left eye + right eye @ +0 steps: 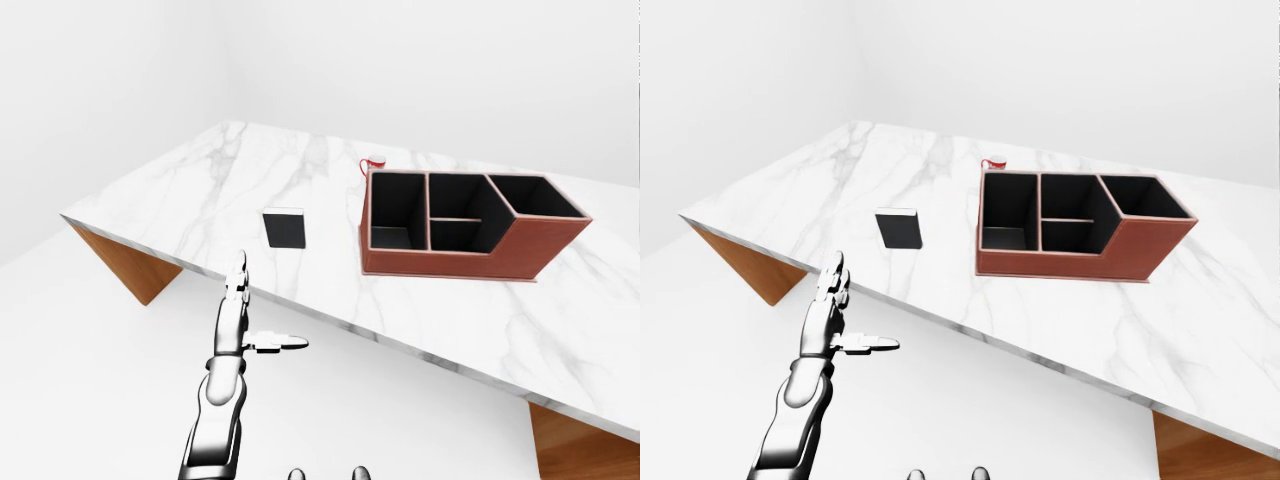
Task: Pick up the book and place it in the left compartment of the caddy.
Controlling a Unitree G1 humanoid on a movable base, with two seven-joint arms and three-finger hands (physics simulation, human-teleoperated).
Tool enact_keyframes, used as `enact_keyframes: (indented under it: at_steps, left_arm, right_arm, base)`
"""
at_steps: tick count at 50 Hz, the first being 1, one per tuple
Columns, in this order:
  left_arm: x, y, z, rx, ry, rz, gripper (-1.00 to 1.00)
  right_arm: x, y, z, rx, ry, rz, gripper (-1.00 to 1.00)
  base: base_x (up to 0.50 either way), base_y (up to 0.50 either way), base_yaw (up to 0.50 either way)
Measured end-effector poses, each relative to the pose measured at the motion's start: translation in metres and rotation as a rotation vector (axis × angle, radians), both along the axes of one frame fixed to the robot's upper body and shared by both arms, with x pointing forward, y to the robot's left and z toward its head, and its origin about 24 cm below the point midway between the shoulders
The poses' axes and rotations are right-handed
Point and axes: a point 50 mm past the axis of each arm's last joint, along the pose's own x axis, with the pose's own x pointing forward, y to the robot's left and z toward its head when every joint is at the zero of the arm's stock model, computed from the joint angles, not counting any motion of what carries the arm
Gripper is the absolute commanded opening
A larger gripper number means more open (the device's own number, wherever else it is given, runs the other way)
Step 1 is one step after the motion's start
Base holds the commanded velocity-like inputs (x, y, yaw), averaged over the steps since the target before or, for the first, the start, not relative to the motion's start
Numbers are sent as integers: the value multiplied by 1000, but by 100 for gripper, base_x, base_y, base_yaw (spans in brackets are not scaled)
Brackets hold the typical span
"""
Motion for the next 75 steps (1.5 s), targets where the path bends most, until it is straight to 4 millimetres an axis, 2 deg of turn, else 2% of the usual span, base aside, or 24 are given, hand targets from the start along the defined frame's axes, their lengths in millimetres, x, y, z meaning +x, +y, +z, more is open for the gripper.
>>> enact_keyframes:
  at_steps: [32,75]
  left_arm:
    - [0,1,-3,0,12,4,100]
    - [-3,-1,4,7,-18,-1,100]
  right_arm:
    - [-1,0,0,2,-2,-2,100]
    - [0,0,-1,2,8,-2,100]
  base:
    - [10,-22,0]
    - [5,2,0]
